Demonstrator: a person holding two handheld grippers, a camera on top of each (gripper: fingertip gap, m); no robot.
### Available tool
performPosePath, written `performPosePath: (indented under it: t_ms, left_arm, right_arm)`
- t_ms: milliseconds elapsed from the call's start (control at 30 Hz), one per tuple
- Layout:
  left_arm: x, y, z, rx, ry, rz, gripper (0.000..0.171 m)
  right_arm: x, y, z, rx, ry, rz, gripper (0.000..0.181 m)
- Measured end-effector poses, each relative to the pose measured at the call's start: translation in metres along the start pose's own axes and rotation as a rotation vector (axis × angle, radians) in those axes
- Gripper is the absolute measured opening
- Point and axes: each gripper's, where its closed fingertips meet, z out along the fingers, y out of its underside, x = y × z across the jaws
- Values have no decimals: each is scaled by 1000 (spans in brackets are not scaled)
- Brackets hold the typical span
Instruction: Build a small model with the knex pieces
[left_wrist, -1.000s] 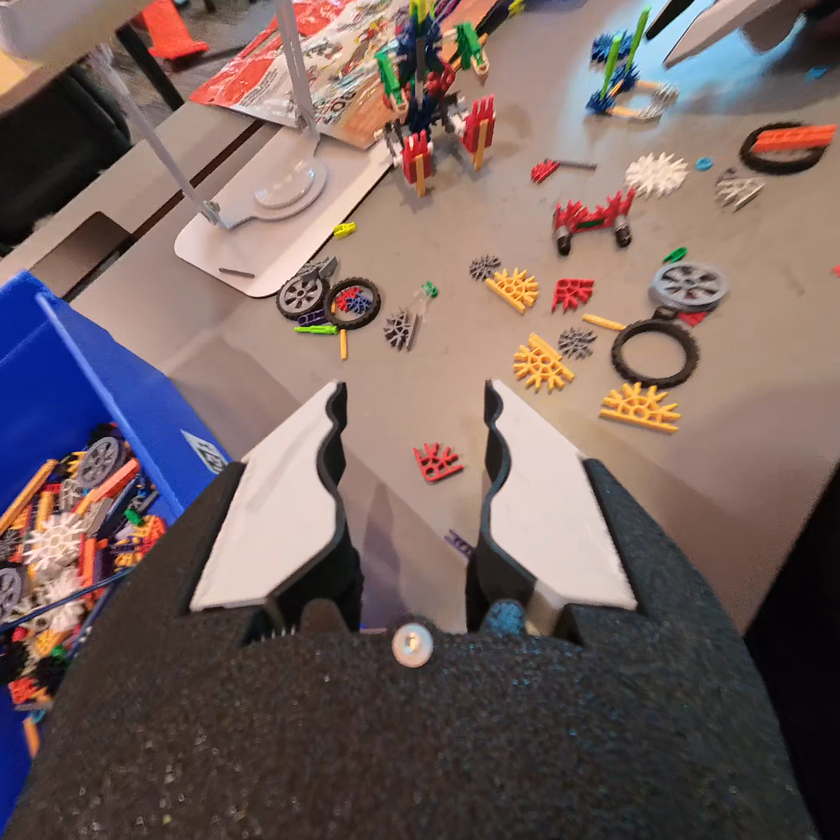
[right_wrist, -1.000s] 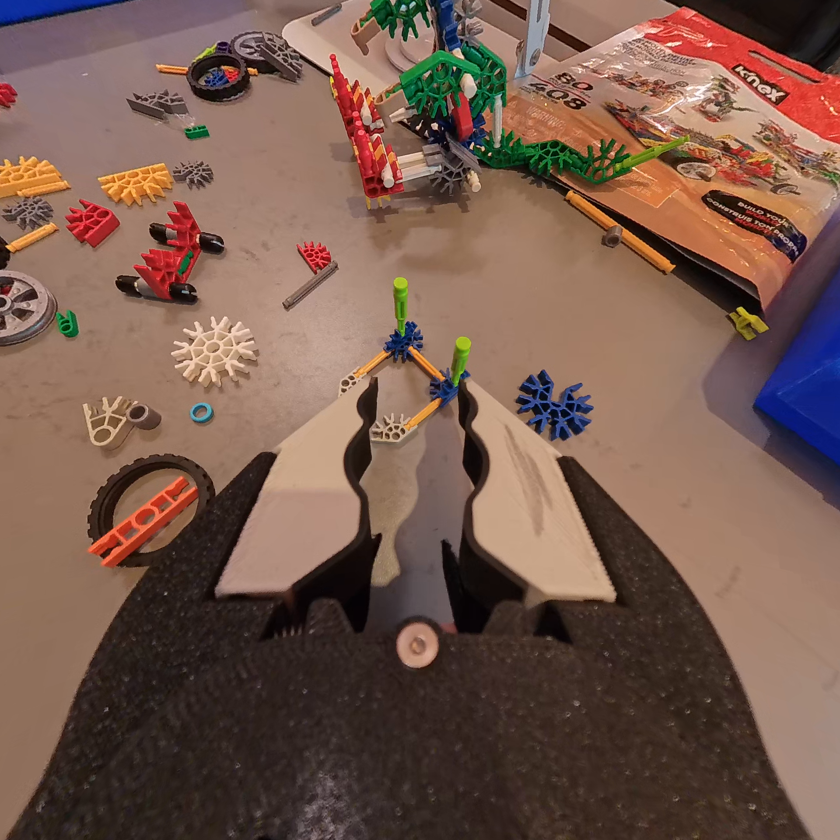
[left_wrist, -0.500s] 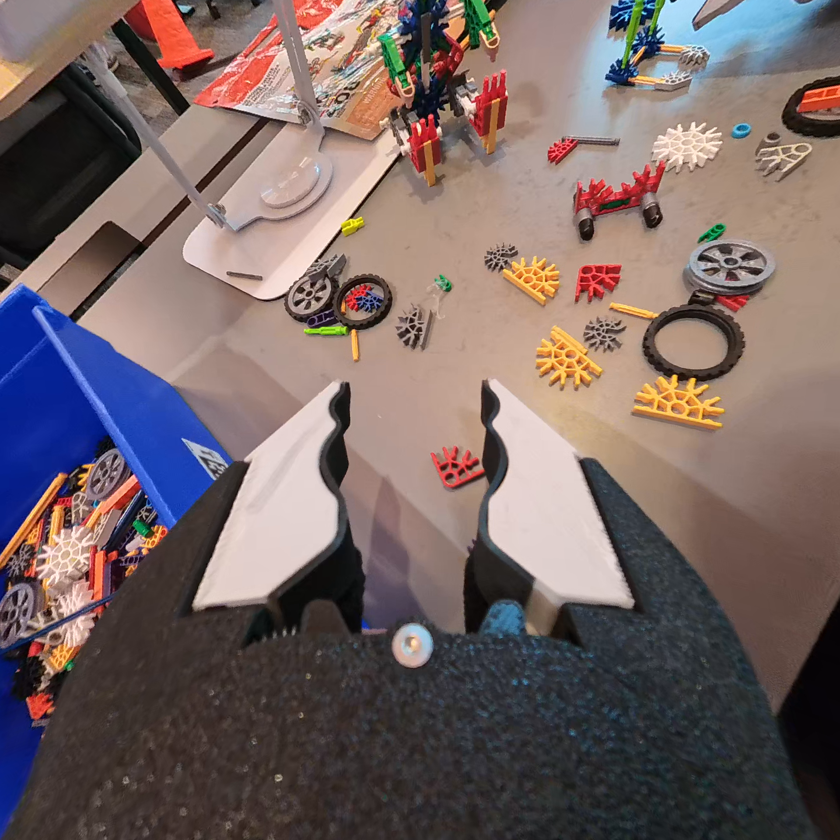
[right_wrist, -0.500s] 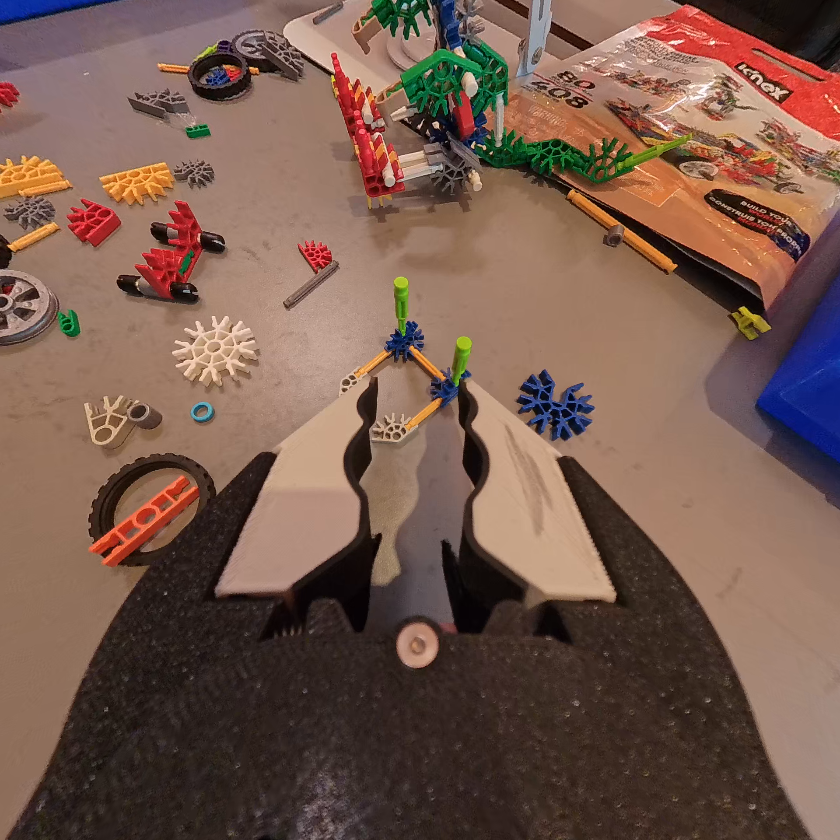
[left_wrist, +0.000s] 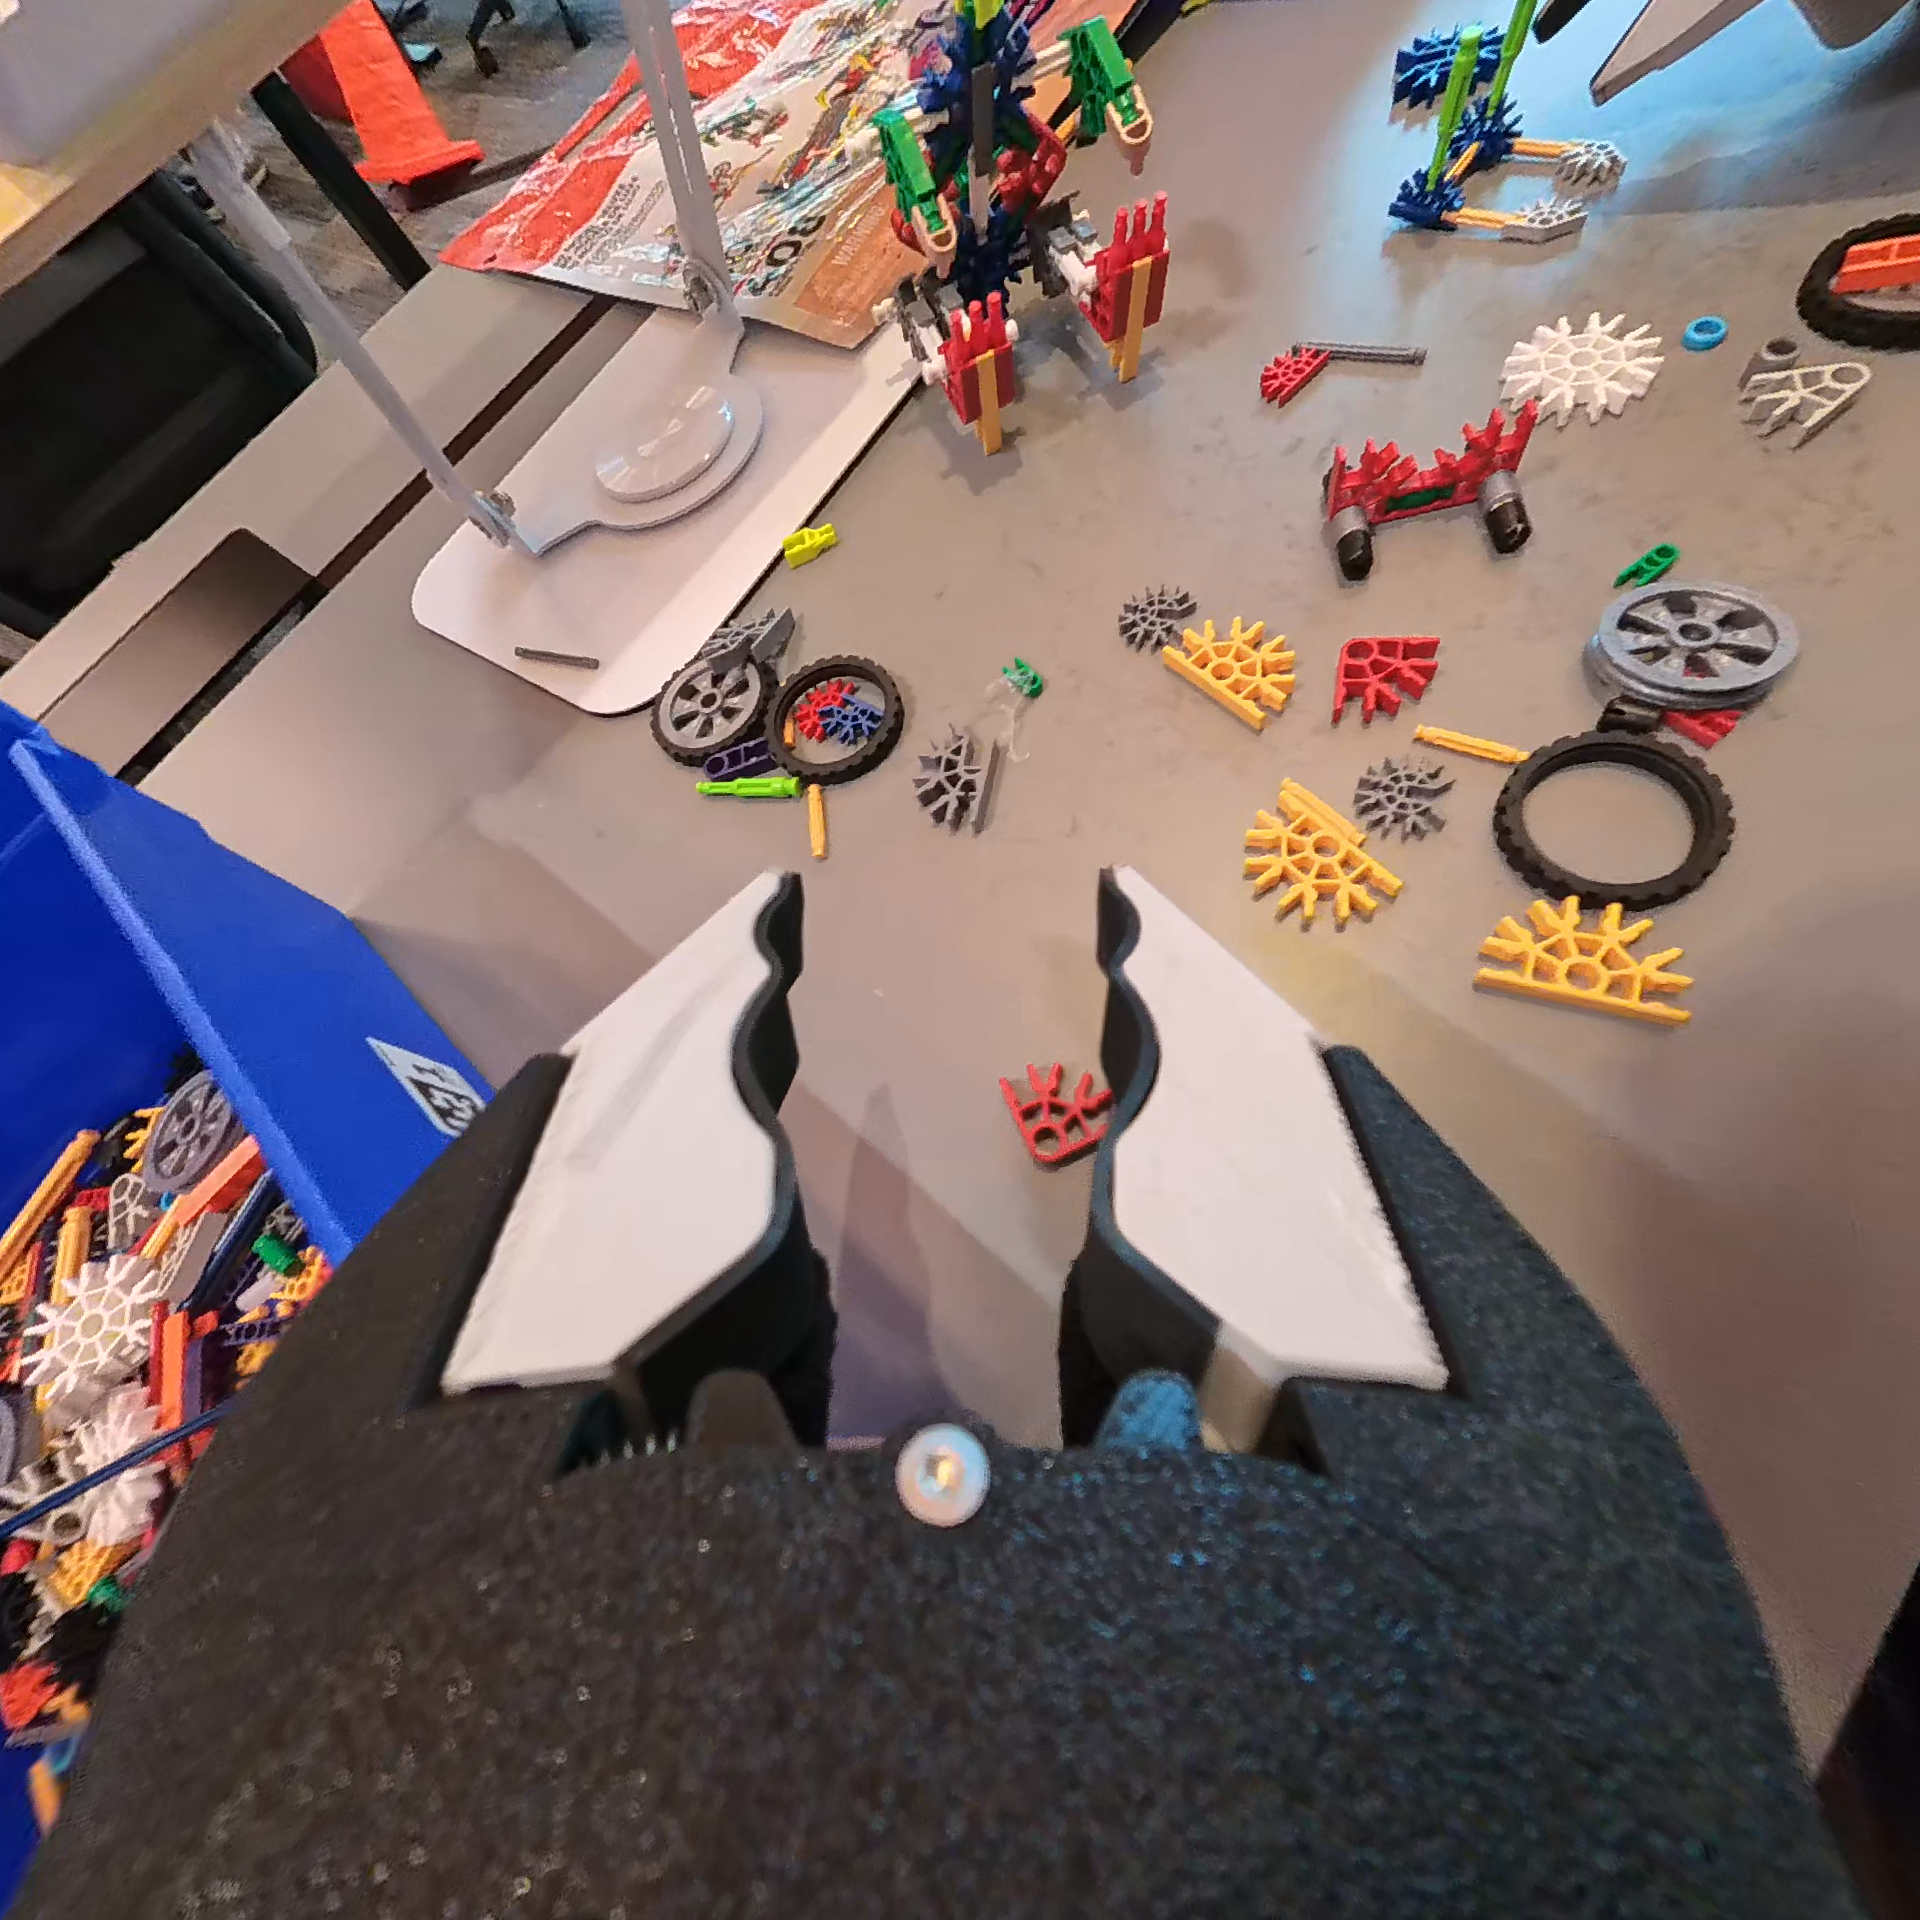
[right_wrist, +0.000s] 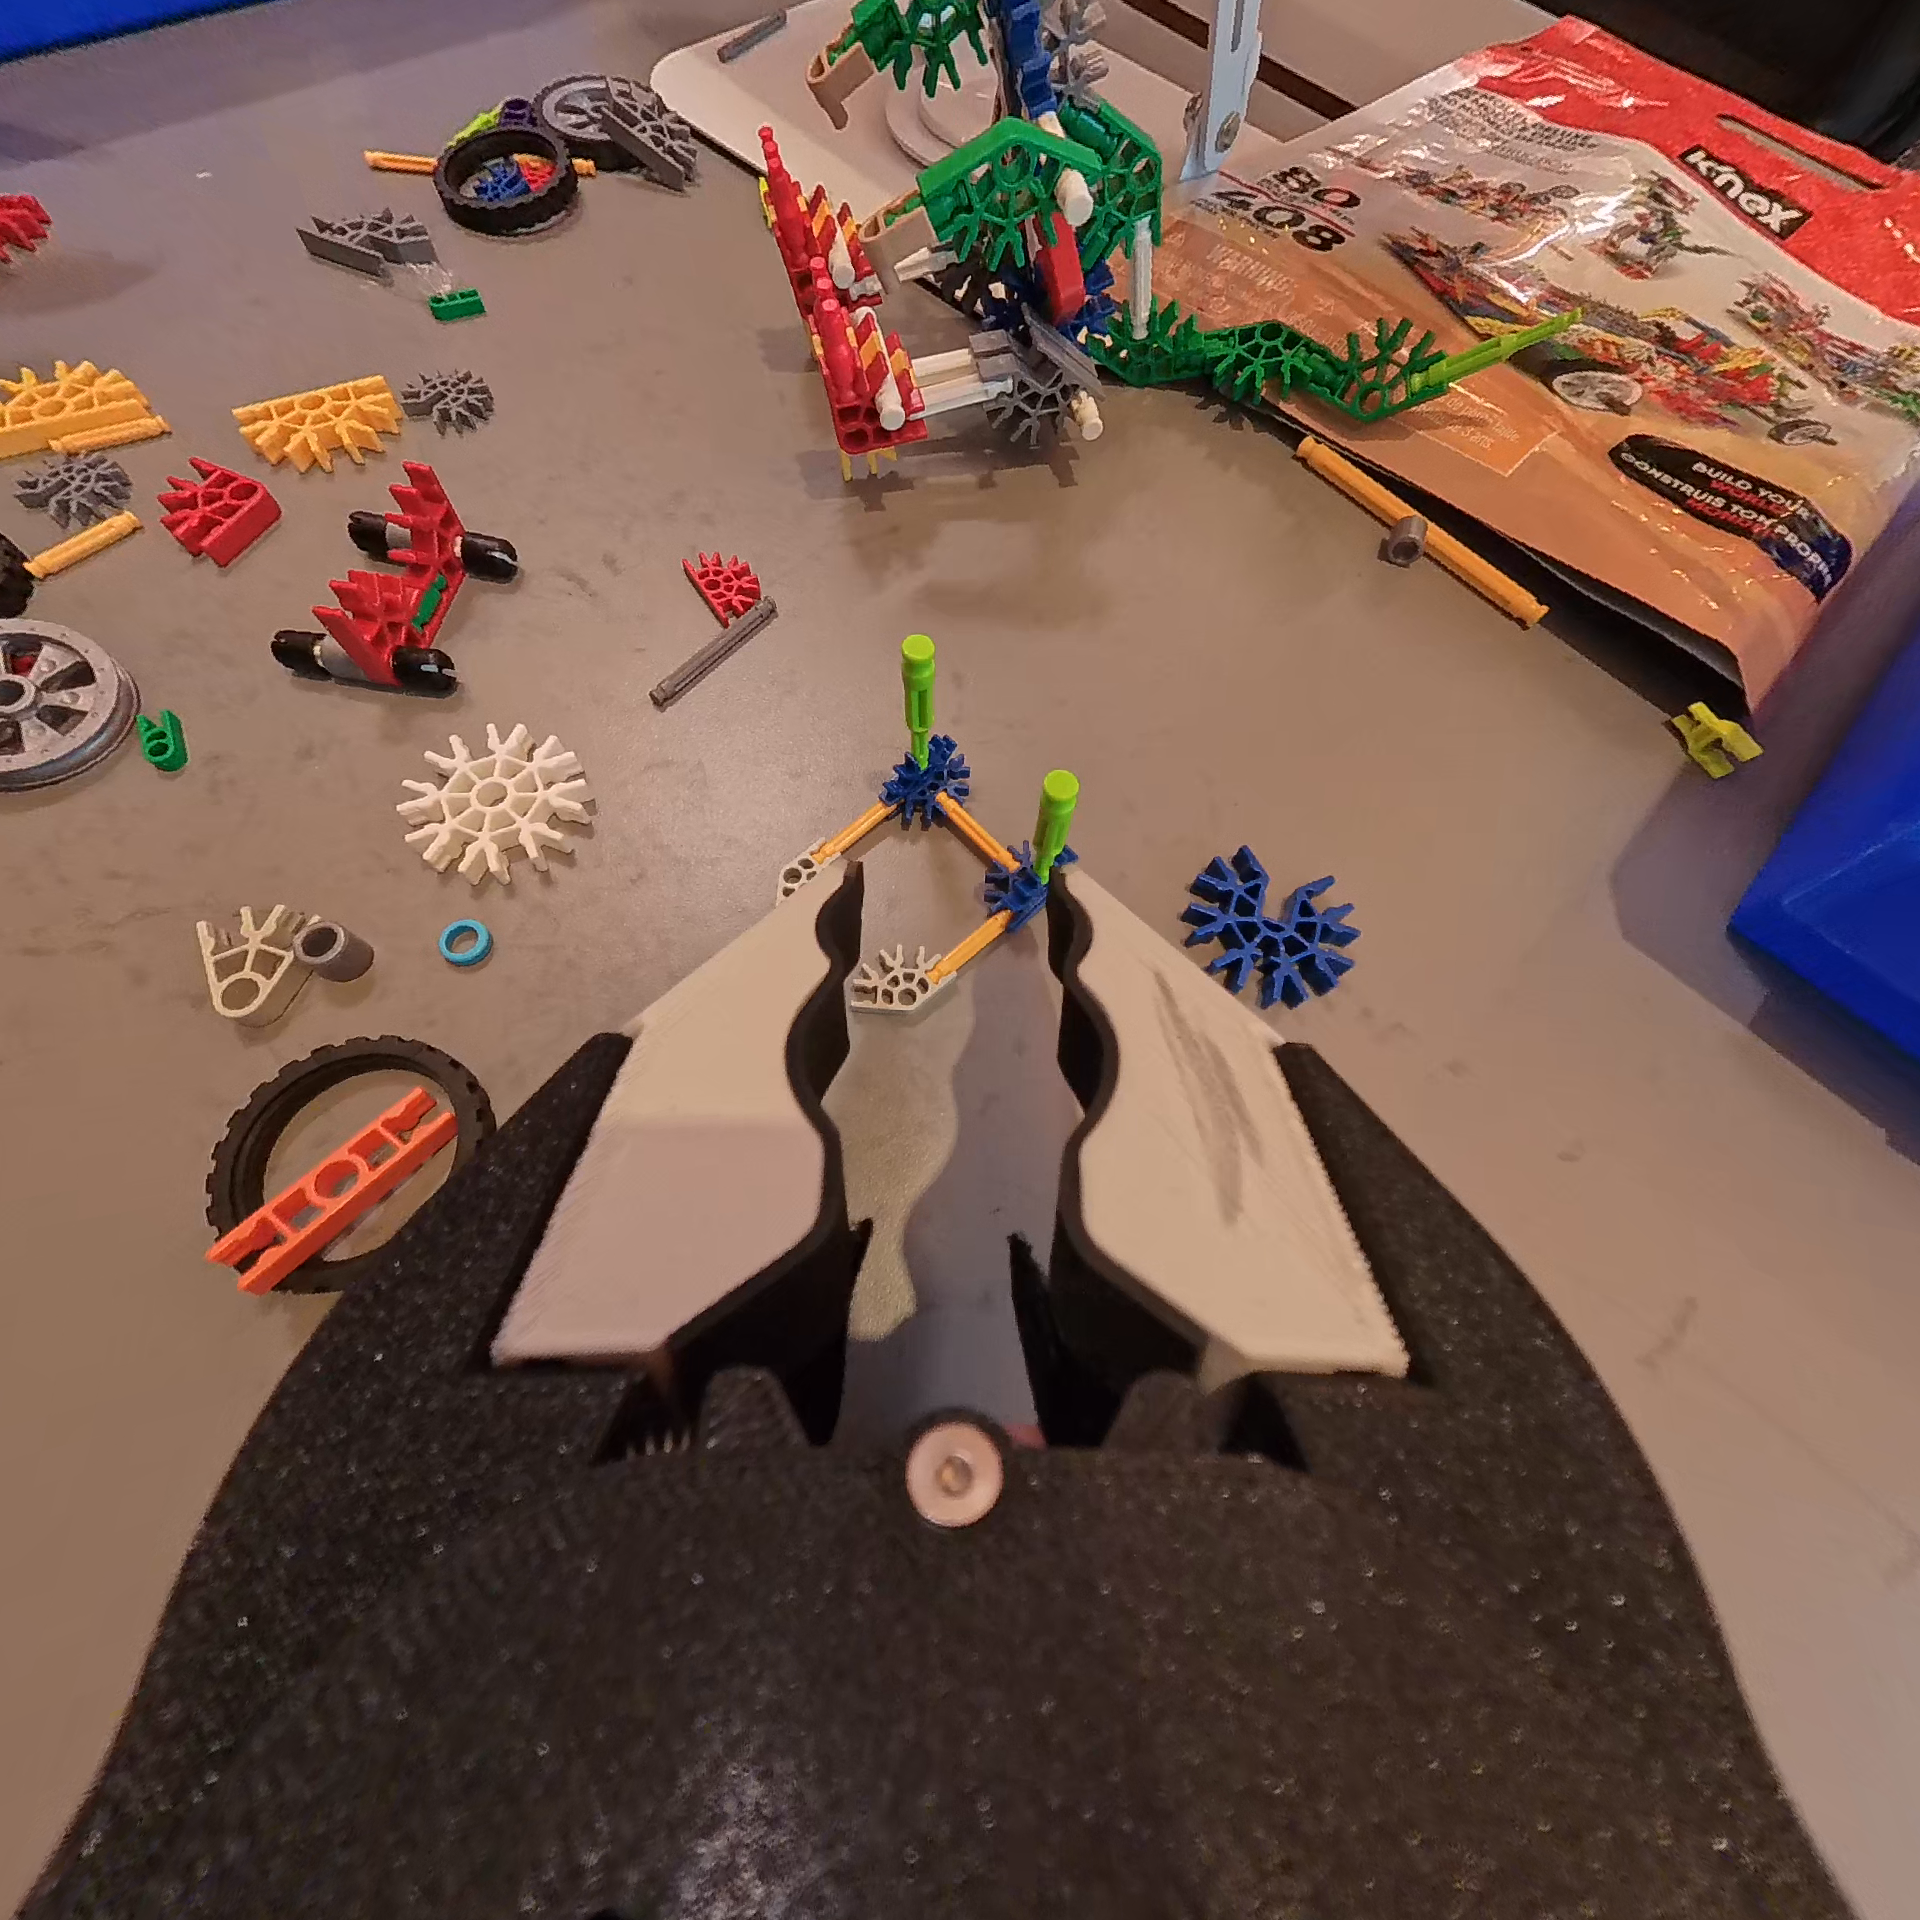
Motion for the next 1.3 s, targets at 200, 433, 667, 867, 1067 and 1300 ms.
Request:
performPosePath:
  t_ms: [200, 433, 667, 867, 1067, 1300]
  left_arm:
    - [23, -14, 8, 50, 58, -18, 55]
    - [37, -28, 26, 87, 97, -23, 61]
    - [38, -28, 34, 81, 81, -4, 60]
    - [32, -23, 39, 77, 46, -15, 59]
    - [28, -25, 48, 93, 18, 6, 58]
    - [22, -31, 60, 136, -41, 65, 52]
  right_arm:
    - [0, 0, 0, -1, -1, 2, 35]
    - [0, 0, 0, 1, -2, 1, 35]
    - [-1, 0, 0, 2, -4, -2, 35]
    - [-1, 0, 0, 2, -7, -1, 35]
    - [-1, -1, -1, 4, -9, 2, 35]
    - [-1, -1, -1, 11, -14, 9, 35]
